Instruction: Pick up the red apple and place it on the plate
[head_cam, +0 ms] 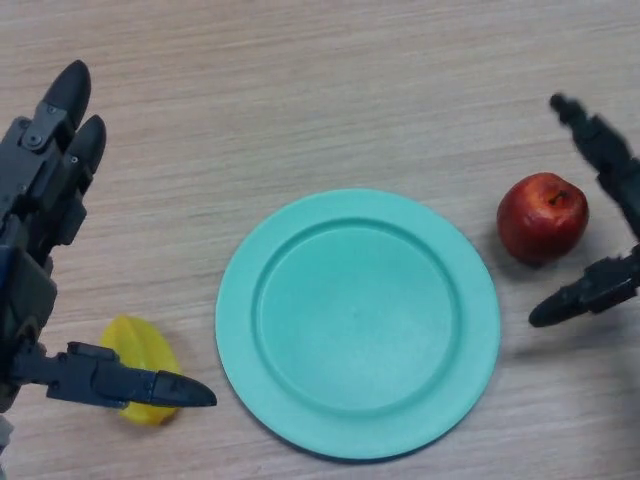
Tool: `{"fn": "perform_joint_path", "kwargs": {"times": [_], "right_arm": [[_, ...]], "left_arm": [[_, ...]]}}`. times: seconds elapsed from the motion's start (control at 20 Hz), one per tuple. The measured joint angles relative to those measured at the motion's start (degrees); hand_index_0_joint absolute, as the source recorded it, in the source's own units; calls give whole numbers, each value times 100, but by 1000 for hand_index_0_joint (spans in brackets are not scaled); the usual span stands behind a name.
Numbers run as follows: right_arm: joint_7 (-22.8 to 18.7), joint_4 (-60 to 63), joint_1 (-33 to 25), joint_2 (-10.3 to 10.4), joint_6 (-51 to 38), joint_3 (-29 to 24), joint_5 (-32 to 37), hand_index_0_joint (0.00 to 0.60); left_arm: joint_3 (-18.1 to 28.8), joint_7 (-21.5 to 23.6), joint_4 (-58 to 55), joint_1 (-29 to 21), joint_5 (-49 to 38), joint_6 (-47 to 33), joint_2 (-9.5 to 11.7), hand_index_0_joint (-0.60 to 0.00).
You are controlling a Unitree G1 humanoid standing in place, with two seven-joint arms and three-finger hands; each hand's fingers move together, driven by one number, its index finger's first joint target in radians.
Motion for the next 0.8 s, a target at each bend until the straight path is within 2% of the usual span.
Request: {"fn": "perform_joint_path", "kwargs": {"times": [0.05,0.1,0.15,0.2,0.25,0.3,0.35,0.4,0.5,0.6,0.7,0.75,0.8], "right_arm": [[-119,441,-180,2,-126,121,-329,0],[-258,655,-303,2,-139,199,-644,51],[-357,715,-379,2,-172,240,-724,199],[-475,827,-444,2,-262,243,-812,301],[-727,1034,-543,2,-362,246,-1047,450],[-922,1218,-619,2,-378,250,-1239,550],[-1416,1434,-691,0,-368,261,-1646,600],[-1555,1437,-691,-7,-344,261,-1775,600],[-1553,1079,-639,-11,-207,263,-1778,600],[-1353,88,-420,18,7,260,-1712,600],[-940,-1073,-100,255,408,254,-1387,600],[-491,-1824,153,536,775,294,-937,600],[-275,-2303,318,737,1107,439,-760,600]], "left_arm": [[8,-2,-9,8,0,0,0,0],[5,-3,-10,9,0,0,0,0],[9,-6,-12,15,1,0,0,0],[8,-7,-14,15,1,0,-1,0],[9,-7,-34,19,1,0,-2,0],[11,-7,-63,26,2,0,-6,0],[11,-9,-158,51,6,-1,-28,0],[18,-11,-193,73,6,-2,-28,0],[41,-12,-193,85,5,-2,-28,0],[64,-13,-210,77,1,-3,-28,0],[89,-13,-244,37,-1,-2,-27,0],[96,-13,-254,-16,-1,0,-26,0],[112,-13,-256,-30,-2,0,-25,0]]}}
